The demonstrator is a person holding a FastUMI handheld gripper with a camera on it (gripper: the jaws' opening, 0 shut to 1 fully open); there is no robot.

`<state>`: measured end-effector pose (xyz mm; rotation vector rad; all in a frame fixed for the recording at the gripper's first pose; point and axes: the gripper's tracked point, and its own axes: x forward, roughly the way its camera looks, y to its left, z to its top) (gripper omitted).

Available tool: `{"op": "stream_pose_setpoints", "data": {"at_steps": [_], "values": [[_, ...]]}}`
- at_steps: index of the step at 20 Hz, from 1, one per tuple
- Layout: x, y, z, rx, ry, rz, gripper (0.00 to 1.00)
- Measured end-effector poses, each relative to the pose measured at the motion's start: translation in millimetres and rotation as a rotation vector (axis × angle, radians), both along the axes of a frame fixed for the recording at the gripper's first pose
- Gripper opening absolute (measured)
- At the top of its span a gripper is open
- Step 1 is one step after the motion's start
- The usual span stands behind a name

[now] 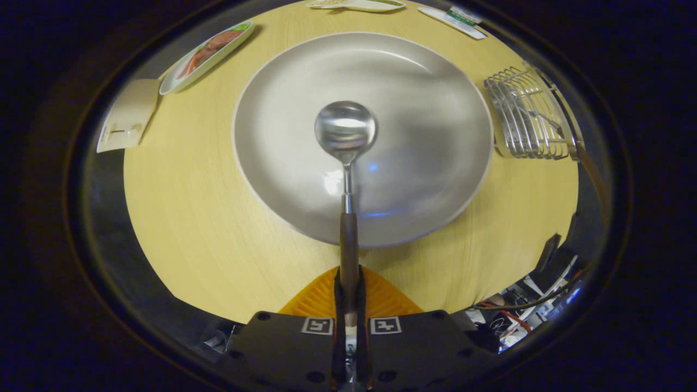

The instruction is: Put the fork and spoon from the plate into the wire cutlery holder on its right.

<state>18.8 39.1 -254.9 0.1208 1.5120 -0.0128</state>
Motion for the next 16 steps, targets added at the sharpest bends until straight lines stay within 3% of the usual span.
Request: {"op": "stream_pose_setpoints", "data": {"at_steps": [4, 9, 16], "values": [[-12, -16, 3, -0.095, 0.018, 0.033, 0.14], [-22, -11, 28, -0.050, 0.002, -0.044, 0.13], [-29, -16, 86, -0.056, -0.053, -0.093, 0.10]]}}
